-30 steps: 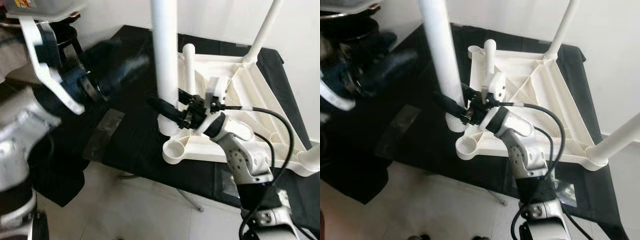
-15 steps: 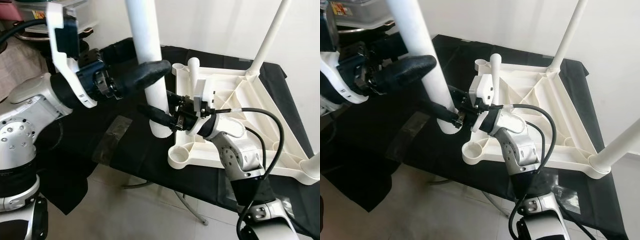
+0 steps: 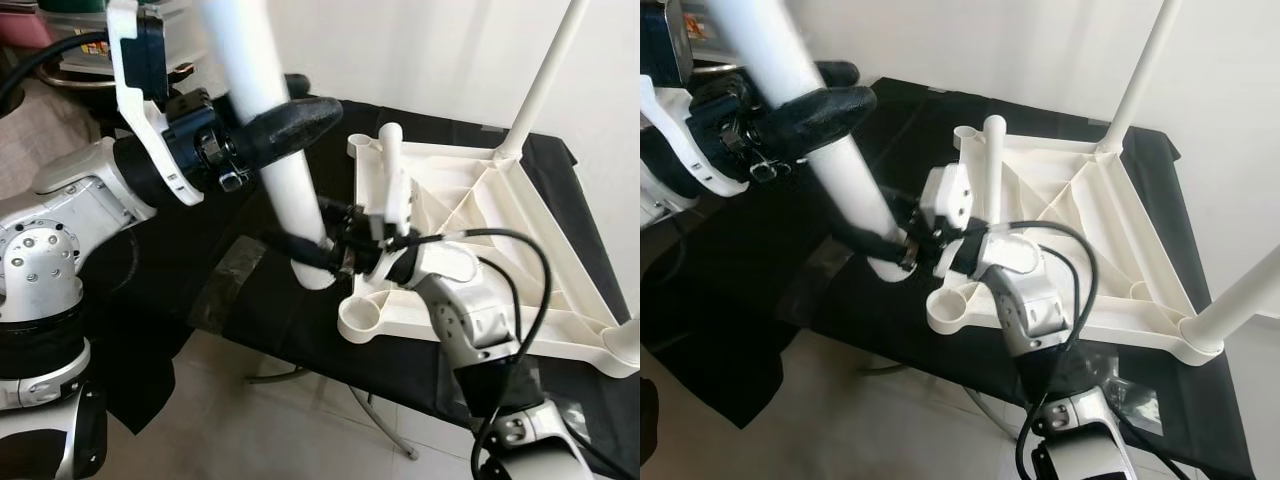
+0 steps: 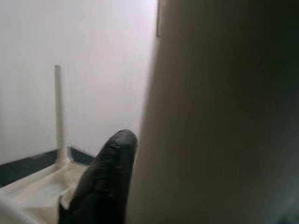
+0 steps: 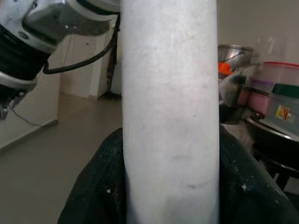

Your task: Building children table

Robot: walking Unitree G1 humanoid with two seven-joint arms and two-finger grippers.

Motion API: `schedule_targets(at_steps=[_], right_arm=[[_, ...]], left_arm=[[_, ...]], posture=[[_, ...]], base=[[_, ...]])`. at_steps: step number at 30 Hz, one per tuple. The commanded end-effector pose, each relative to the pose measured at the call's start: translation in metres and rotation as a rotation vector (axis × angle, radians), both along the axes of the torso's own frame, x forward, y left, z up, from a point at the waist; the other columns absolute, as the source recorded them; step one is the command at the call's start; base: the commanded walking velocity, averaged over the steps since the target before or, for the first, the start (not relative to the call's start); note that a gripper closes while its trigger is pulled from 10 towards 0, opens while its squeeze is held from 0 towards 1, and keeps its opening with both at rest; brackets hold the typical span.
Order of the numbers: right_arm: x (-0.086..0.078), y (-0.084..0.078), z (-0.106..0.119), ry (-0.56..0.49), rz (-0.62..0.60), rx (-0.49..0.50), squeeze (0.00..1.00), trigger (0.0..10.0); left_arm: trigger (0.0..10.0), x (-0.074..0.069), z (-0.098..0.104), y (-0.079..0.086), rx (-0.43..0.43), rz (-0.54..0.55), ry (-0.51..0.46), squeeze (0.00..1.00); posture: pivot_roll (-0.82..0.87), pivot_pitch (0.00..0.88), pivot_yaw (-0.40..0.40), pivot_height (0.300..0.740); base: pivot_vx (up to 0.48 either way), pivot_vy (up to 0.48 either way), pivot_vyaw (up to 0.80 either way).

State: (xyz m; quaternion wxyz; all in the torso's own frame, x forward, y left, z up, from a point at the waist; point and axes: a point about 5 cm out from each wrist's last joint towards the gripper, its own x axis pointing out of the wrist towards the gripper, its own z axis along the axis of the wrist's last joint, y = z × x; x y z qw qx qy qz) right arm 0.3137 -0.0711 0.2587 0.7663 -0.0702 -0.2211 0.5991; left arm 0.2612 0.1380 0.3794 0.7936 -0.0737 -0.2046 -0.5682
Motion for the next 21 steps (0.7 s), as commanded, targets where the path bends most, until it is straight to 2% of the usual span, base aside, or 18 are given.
schedule_targets(at_steps=[1,10,11,12,13,16,19,21], right_arm=[[0.001,0.0,-0.001,-0.034,-0.017,-0.034,0.0,10.0],[0.007,-0.005,-0.001,-0.038,-0.054,-0.048,0.0,10.0],[0.006,-0.007,0.001,-0.022,-0.03,-0.047,0.17,10.0],[0.006,-0.007,0.001,-0.022,-0.03,-0.047,0.17,10.0],[0.004,-0.009,0.003,-0.005,0.025,-0.059,1.0,10.0],[-0.007,-0.013,0.01,0.017,0.207,-0.109,1.0,10.0],[-0.009,-0.014,0.013,0.005,0.241,-0.122,1.0,10.0],[-0.005,-0.012,0.018,-0.01,0.274,-0.16,1.0,10.0]], left_arm=[[0.0,-0.005,0.0,-0.007,0.028,-0.063,0.003,0.0],[0.0,-0.004,-0.005,-0.009,0.067,-0.08,0.028,0.0],[0.0,-0.004,-0.005,-0.009,0.077,-0.086,0.031,0.0],[0.0,-0.004,-0.005,-0.009,0.077,-0.086,0.031,0.0],[0.0,-0.004,-0.007,-0.01,0.099,-0.101,0.029,0.0],[0.0,-0.005,-0.011,-0.013,0.172,-0.152,0.019,0.0],[0.0,-0.006,-0.012,-0.014,0.198,-0.173,0.007,0.0],[0.0,-0.008,-0.018,-0.019,0.255,-0.242,-0.016,0.0]], posture=[[0.05,0.079,-0.038,0.74],[0.05,0.078,-0.04,0.74],[0.05,0.077,-0.039,0.74],[0.05,0.077,-0.039,0.74],[0.05,0.075,-0.04,0.74],[0.05,0.069,-0.039,0.74],[0.05,0.068,-0.04,0.74],[0.04,0.058,-0.043,0.74]], base=[[0.0,0.0,0.0],[0.0,0.0,0.0],[0.0,0.0,0.0],[0.0,0.0,0.0],[0.0,0.0,0.0],[0.0,0.0,0.0],[0.0,0.0,0.0],[0.0,0.0,0.0]])
